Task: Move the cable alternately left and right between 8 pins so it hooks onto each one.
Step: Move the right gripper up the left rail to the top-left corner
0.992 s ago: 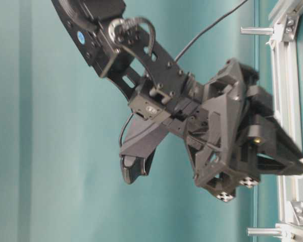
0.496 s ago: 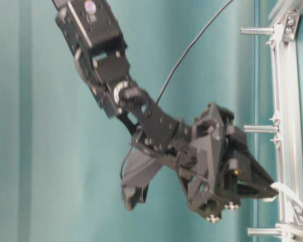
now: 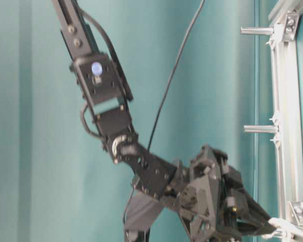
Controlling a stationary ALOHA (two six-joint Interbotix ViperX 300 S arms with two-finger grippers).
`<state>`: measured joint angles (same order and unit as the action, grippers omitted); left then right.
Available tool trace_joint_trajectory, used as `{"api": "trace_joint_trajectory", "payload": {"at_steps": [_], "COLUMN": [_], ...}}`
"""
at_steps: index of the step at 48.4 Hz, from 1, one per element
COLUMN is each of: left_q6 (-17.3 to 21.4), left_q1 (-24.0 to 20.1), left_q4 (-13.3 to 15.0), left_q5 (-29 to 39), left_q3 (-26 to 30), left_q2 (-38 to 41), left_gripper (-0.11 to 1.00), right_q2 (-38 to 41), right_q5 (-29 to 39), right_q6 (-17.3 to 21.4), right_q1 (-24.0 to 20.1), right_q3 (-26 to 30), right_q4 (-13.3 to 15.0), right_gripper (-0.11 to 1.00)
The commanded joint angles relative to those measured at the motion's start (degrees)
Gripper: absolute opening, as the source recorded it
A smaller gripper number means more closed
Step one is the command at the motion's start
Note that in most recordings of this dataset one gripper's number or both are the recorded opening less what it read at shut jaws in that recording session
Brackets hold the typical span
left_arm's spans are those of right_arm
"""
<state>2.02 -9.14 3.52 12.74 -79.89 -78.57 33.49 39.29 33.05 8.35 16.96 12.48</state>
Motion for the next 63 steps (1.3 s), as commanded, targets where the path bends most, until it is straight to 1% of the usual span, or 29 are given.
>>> {"api": "trace_joint_trajectory", "payload": {"at_steps": [1, 8, 12, 20, 32, 38, 48, 53, 63], "left_q6": [0.2, 0.2, 0.2, 0.2, 0.2, 0.2, 0.2, 0.2, 0.2], "left_q1": [0.1, 0.0, 0.0, 0.0, 0.0, 0.1, 0.0, 0.0, 0.0], "left_q4": [-0.2, -0.2, -0.2, -0.2, -0.2, -0.2, -0.2, -0.2, -0.2], "left_q5": [-0.3, -0.3, -0.3, -0.3, -0.3, -0.3, -0.3, -0.3, -0.3], "left_q3": [0.7, 0.7, 0.7, 0.7, 0.7, 0.7, 0.7, 0.7, 0.7], "left_q2": [0.4, 0.5, 0.5, 0.4, 0.5, 0.4, 0.4, 0.5, 0.5], "left_gripper": [0.71, 0.71, 0.71, 0.71, 0.71, 0.71, 0.71, 0.71, 0.71], "right_q2": [0.4, 2.9, 4.3, 6.2, 8.3, 9.7, 11.0, 11.0, 10.9], "right_q5": [1.2, 3.1, 3.7, 4.5, 4.7, 6.2, 7.0, 7.2, 7.8], "right_q6": [-2.7, -6.6, -8.6, -10.0, -9.9, -9.8, -8.8, -7.6, -4.0], "right_q1": [-0.1, 0.0, 0.0, 0.9, 3.1, 3.7, 4.9, 5.9, 7.5], "right_q3": [5.1, 9.6, 12.0, 16.1, 21.0, 22.9, 24.3, 24.5, 25.0], "right_q4": [-1.7, -4.4, -5.4, -5.5, -5.6, -5.6, -5.6, -5.6, -5.4], "right_gripper": [0.12, 0.12, 0.12, 0.12, 0.12, 0.12, 0.12, 0.12, 0.12]}}
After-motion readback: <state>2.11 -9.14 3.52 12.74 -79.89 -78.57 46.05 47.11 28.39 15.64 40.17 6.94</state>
